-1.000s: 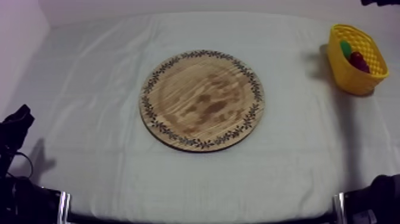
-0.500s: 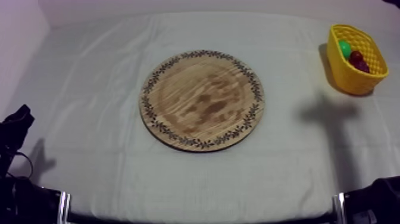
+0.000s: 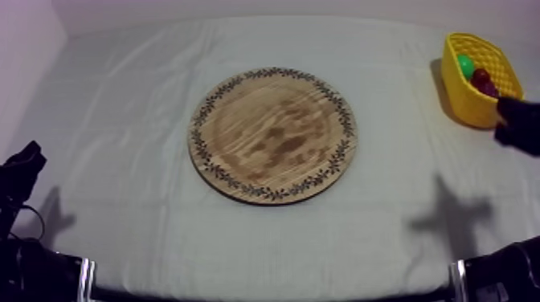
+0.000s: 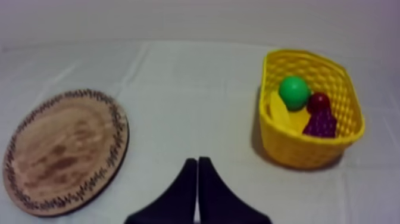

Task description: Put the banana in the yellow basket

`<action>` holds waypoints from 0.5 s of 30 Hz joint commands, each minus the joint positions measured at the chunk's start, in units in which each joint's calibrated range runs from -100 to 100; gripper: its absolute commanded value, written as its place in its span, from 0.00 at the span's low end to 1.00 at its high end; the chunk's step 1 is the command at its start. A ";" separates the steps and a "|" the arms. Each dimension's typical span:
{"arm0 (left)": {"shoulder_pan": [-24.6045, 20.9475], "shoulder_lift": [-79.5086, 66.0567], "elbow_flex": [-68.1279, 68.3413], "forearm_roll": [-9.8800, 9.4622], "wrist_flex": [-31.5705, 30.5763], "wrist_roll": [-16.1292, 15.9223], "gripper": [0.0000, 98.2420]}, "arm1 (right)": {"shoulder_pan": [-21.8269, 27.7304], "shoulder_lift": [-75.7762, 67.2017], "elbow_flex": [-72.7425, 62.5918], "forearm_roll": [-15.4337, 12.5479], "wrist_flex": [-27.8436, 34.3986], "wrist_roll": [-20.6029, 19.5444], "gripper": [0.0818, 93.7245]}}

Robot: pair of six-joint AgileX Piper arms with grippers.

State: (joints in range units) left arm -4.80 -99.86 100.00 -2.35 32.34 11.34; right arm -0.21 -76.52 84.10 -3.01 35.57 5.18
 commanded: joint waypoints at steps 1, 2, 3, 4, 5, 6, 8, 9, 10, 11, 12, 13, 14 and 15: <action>-0.01 0.04 0.00 -0.02 0.00 0.01 0.00 | -0.11 -6.62 11.78 0.08 -2.60 -0.01 0.00; -0.01 0.04 0.00 -0.02 0.00 0.00 0.00 | -0.29 -7.88 12.95 0.00 -3.01 0.09 0.00; -0.01 0.04 0.00 -0.02 0.00 0.00 0.00 | -0.48 -8.97 13.77 -0.12 -2.93 0.17 0.00; -0.01 0.04 0.00 -0.02 0.00 0.00 0.00 | -0.69 -9.89 14.34 -0.39 -2.61 0.39 0.00; -0.01 0.04 0.00 -0.02 0.00 -0.01 0.00 | -0.88 -10.71 14.74 -0.62 -2.21 0.51 0.00; -0.01 0.04 0.00 -0.02 0.00 -0.02 0.00 | -1.08 -11.38 15.02 -0.68 -1.72 0.56 0.00; -0.01 0.04 0.00 -0.02 0.00 0.00 0.00 | -1.54 -12.43 15.32 -0.25 -0.37 -0.14 0.00; -0.01 0.04 0.00 -0.02 0.00 0.00 0.00 | -1.80 -12.85 15.40 0.06 0.20 -0.57 0.00; -0.01 0.04 0.00 -0.02 0.00 -0.01 0.00 | -2.07 -13.23 15.42 0.39 0.69 -0.97 0.00; -0.01 0.04 0.00 -0.02 0.00 -0.02 0.00 | -2.35 -13.66 15.43 0.68 1.06 -1.23 0.00; -0.01 0.04 0.00 -0.02 0.00 -0.01 0.00 | -2.57 -14.11 15.44 0.92 1.32 -1.29 0.00; -0.01 0.04 0.00 -0.02 0.00 0.00 0.00 | -2.72 -14.58 15.44 1.10 1.43 -1.10 0.00; -0.01 0.04 0.00 -0.02 0.00 0.00 0.00 | -2.85 -14.98 15.48 1.23 1.49 -0.44 0.00; -0.01 0.04 0.00 -0.02 0.00 0.00 0.00 | -2.99 -15.32 15.51 1.32 1.52 0.47 0.00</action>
State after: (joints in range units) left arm -4.80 -99.86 100.00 -2.35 32.34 11.34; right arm -3.11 -91.56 99.58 -1.73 37.09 3.92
